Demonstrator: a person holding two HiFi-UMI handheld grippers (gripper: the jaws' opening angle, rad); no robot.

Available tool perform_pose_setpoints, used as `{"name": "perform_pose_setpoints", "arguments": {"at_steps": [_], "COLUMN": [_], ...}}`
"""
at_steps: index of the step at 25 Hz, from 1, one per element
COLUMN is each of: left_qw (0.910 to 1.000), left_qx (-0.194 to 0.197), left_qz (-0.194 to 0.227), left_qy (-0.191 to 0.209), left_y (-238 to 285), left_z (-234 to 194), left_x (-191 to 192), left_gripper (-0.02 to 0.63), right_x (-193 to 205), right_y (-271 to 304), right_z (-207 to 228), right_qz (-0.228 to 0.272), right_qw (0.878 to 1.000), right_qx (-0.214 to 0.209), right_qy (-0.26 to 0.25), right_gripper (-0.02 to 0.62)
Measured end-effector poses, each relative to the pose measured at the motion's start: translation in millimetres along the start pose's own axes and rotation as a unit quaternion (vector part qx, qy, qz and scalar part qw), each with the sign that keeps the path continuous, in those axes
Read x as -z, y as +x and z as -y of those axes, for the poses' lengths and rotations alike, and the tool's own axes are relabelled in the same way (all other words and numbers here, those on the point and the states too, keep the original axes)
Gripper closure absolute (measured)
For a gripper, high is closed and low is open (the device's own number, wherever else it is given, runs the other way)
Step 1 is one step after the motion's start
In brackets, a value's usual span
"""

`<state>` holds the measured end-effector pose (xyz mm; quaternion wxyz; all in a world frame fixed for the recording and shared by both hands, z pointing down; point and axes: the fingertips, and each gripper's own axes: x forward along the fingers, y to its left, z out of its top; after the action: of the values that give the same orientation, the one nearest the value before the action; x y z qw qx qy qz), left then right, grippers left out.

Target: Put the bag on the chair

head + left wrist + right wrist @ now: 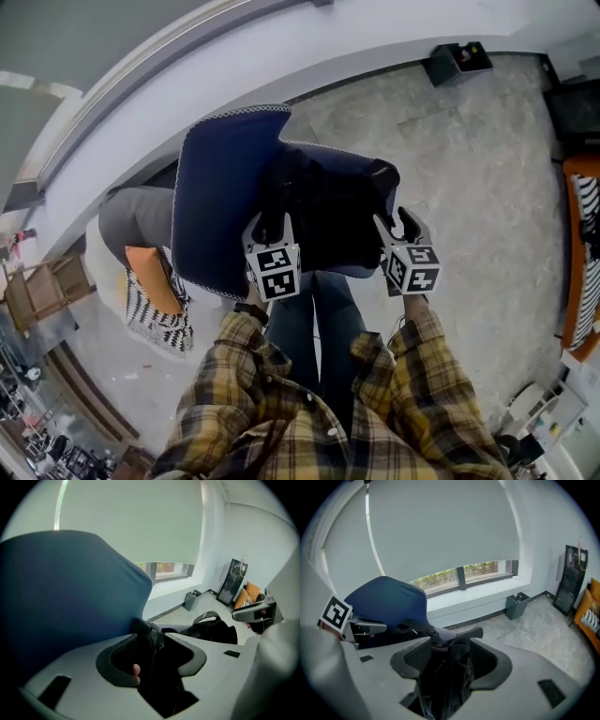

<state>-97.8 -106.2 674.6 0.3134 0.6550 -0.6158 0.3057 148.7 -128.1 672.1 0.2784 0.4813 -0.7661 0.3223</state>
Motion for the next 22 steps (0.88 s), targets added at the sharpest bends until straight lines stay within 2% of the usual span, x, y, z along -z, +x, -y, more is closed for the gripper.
{"name": "perform_pose_setpoints", "arguments": {"at_steps": [7,15,19,22], "left_qw": [0.9986,0.9911,0.9845,0.9756], "left_qx": [0.022,0.051,0.053,0.054], "left_qz": [0.048,0.123,0.167,0.212], "left_qy": [-0.007,-0.001,0.009,0.025], "left_y": [-27.3,-82.9,-114.1,-138.5], "left_z": [11.3,24.2,26.4,29.6], "left_x": [-49.5,-112.1,-151.2,-187.5], "left_gripper": [0.43,0.43,0.431,0.434], "right_x": [-43.6,-105.6,-139.7,-167.2], "right_y": [-29.6,-74.0,-102.4,-122.0], "right_z": [-7.8,-25.1,-44.3,-63.2], "right_qz": [0.045,0.11,0.154,0.19], "right_qw": [0.999,0.994,0.987,0.98], "right_qx": [-0.002,-0.021,-0.036,-0.047], "right_qy": [0.002,0.004,-0.006,-0.02], "right_gripper": [0.351,0.351,0.364,0.374]}}
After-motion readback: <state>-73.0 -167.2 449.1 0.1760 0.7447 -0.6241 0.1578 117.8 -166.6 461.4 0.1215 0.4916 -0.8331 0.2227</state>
